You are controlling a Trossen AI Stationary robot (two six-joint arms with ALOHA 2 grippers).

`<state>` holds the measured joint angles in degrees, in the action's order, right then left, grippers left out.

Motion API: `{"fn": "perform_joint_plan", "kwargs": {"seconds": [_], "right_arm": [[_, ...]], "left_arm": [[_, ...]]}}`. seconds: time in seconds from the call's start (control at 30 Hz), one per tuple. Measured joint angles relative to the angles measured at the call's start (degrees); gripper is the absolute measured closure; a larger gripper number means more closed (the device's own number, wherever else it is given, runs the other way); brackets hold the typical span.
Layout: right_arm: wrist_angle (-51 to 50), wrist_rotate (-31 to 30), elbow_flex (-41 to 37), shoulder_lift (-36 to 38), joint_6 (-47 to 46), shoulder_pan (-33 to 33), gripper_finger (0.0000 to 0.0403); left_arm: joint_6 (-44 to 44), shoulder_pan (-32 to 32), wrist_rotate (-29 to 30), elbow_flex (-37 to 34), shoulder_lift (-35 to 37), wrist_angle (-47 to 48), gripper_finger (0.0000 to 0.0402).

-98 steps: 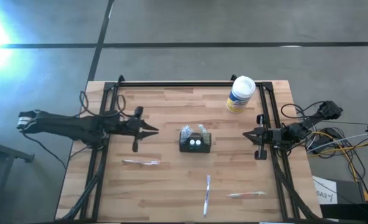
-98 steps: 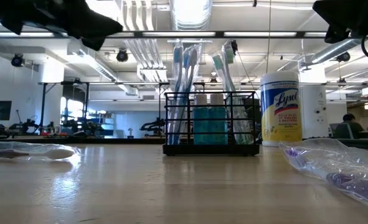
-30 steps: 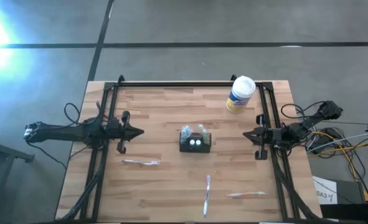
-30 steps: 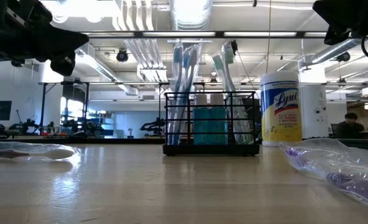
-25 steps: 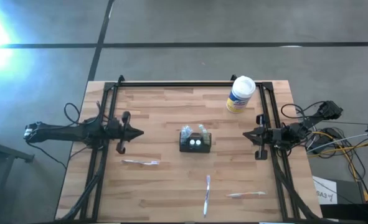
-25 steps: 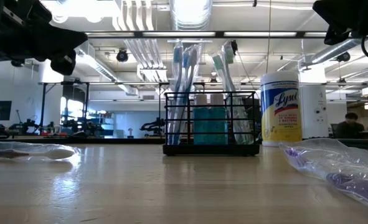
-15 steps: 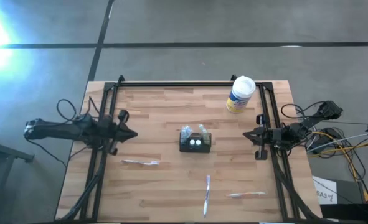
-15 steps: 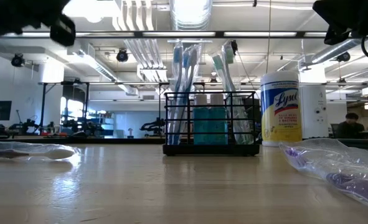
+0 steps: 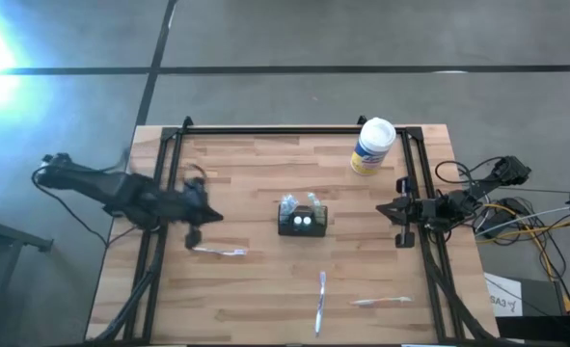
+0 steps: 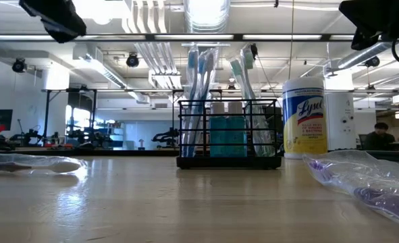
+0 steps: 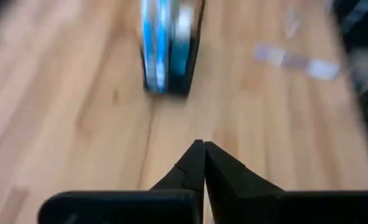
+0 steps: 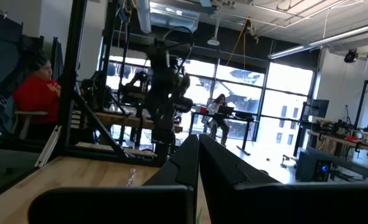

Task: Pick & Place toothbrushing station
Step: Put the purple toothbrush into the wire organizer

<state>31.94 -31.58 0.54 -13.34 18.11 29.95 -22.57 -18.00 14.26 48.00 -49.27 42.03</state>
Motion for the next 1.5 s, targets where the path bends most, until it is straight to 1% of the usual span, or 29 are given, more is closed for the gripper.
{"fn": "perform_joint_plan", "kwargs": {"seconds": [0.13,0.2,0.33,0.5,0.63,0.7,0.77,1.13,1.5], "right_arm": [[0.0,0.0,0.0,0.0,-0.3,0.0,0.0394],[0.0,0.0,0.0,-0.1,-0.4,0.0,0.0394],[0.0,0.0,0.0,-0.3,-0.3,0.0,0.0394],[0.0,0.0,0.0,-0.3,-0.2,0.0,0.0394],[0.0,0.0,0.0,-0.3,-0.2,0.0,0.0394],[0.0,0.0,0.0,-0.3,-0.1,0.0,0.0394],[0.0,0.0,0.0,-0.3,-0.2,0.0,0.0394],[0.0,0.0,0.0,-0.3,-0.1,0.0,0.0394],[0.1,0.0,0.0,-0.3,-0.1,0.0,0.0394]], "left_arm": [[-3.6,-2.0,-0.2,3.1,-8.7,5.5,0.0358],[-4.0,-2.9,-0.6,4.7,-11.9,5.2,0.0338],[-4.3,-4.6,-3.6,5.3,-18.7,5.9,0.0291],[-7.1,-5.6,-6.1,6.3,-24.3,5.5,0.0231],[-9.0,-5.8,-9.1,6.1,-27.9,5.6,0.0197],[-9.3,-6.0,-10.6,6.1,-29.7,5.6,0.0190],[-9.6,-6.1,-10.7,6.1,-31.5,5.6,0.0189],[-8.9,-6.2,-9.2,6.1,-38.9,5.6,0.0193],[-7.5,-6.2,-8.2,6.1,-43.2,5.0,0.0198]]}}
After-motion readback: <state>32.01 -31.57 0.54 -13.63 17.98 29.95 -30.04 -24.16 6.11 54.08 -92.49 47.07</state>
